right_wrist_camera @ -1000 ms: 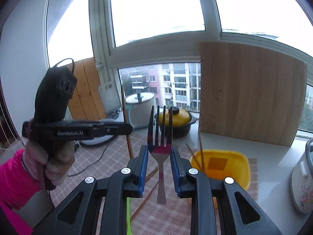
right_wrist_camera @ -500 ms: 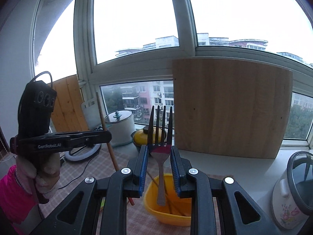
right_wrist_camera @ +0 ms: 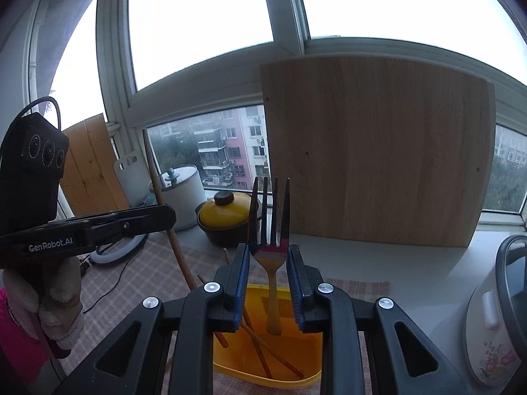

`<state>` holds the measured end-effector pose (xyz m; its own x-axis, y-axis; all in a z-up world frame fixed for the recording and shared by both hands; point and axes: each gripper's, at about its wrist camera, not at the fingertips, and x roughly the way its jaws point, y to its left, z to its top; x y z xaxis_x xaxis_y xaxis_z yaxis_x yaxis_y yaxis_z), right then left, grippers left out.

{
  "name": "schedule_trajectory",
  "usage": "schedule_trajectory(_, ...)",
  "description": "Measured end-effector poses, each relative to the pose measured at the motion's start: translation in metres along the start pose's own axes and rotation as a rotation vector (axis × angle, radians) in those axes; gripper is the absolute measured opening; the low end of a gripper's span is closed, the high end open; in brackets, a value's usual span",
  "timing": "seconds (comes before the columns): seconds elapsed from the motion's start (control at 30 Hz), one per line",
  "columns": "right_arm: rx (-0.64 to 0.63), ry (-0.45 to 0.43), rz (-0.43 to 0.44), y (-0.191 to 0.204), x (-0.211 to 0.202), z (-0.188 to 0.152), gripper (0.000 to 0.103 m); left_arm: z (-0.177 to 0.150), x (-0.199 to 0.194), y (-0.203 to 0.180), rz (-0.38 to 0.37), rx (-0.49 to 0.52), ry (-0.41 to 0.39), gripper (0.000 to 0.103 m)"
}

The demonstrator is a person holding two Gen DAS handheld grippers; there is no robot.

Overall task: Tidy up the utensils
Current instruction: 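Lower the fork and chopstick into the yellow container and open both grippers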

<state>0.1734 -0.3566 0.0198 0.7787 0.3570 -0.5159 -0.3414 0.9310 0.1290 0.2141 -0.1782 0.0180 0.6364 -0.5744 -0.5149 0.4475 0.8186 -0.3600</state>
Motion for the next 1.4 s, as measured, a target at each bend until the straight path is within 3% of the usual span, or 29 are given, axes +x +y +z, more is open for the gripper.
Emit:
schedule_trajectory(0.33,0.071,0.066,-0.004,-0.023,0.023,-0.019,0.022,-0.024,0.021,-0.003,0.036,0.02,0.064,0.004)
schedule_trajectory(0.73,0.123,0.109,-0.026,-0.04,0.027,-0.036,0.022,-0.038,0.019,-0.016,0.081,0.087,0.074,0.004)
schedule_trajectory(1.4,0.115,0.057,-0.054,-0.025,0.002,-0.03,0.026,-0.045,-0.008,-0.014,0.083,0.1,0.06,0.004)
